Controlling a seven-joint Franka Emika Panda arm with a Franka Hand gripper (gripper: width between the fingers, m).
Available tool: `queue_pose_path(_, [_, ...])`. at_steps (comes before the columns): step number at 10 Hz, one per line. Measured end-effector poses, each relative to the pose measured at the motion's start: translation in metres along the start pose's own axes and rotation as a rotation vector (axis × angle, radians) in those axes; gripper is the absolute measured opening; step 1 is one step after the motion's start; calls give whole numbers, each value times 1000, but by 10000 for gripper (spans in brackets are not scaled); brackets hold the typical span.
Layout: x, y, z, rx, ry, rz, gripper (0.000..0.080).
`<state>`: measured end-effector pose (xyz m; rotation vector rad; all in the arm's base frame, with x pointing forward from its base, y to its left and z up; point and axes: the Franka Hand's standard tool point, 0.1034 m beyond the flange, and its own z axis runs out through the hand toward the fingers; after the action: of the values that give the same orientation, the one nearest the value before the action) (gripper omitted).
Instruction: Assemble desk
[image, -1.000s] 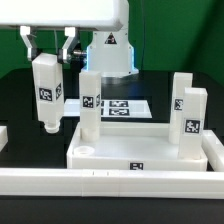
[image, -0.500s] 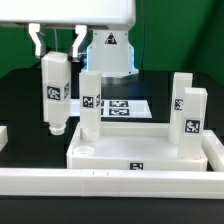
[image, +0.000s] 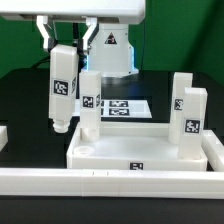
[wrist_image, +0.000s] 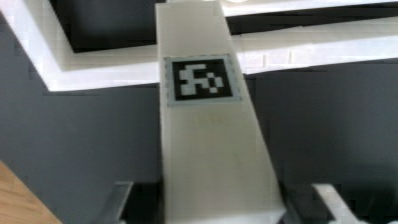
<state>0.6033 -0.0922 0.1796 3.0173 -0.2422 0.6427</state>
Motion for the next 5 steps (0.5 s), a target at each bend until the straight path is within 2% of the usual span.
queue_pose_path(1, [-1, 1, 1, 0, -1, -3, 292])
queue_pose_path(2, [-8, 11, 3, 11, 5, -45, 292])
queue_pose_path(3, [-10, 8, 4, 33, 5, -26, 292])
queue_pose_path(5, [-8, -7, 3, 67, 14, -50, 292])
